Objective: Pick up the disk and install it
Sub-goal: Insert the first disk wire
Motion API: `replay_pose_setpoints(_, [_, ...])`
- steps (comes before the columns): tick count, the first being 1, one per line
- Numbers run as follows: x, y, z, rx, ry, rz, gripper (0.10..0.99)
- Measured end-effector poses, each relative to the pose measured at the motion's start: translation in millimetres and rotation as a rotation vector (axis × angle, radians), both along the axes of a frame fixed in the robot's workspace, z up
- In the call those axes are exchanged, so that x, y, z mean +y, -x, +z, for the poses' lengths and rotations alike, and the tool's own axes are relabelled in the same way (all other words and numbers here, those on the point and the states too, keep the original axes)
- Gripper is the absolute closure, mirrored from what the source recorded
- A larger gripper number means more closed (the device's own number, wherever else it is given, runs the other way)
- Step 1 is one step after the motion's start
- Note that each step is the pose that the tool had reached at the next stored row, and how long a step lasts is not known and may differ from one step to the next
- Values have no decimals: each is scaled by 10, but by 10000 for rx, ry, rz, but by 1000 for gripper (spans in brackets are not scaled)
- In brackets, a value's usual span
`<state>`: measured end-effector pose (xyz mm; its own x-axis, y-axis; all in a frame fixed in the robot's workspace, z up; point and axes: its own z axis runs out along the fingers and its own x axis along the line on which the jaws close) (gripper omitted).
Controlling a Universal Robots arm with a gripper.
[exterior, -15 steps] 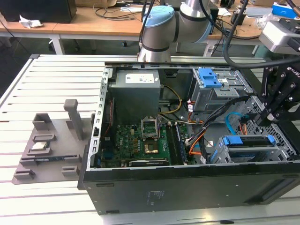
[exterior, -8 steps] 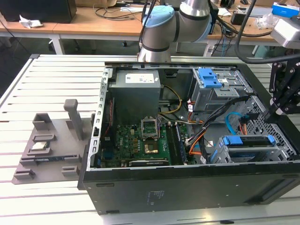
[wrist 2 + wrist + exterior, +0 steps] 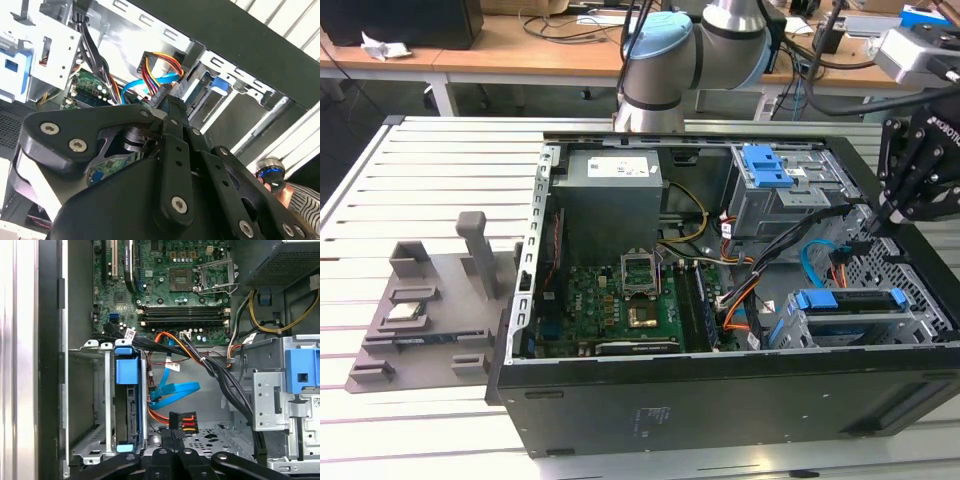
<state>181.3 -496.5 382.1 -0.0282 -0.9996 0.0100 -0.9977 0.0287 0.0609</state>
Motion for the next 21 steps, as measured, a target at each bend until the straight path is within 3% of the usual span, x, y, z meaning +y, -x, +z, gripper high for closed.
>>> replay_pose_setpoints(6, [29, 0, -97, 0, 1, 0, 980])
replay_pose_setpoints(12, [29, 0, -100, 0, 9, 0, 973])
replay_pose_setpoints(15, [29, 0, -100, 0, 15, 0, 784])
replay_pose_setpoints(21, [56, 36, -106, 0, 17, 1, 784])
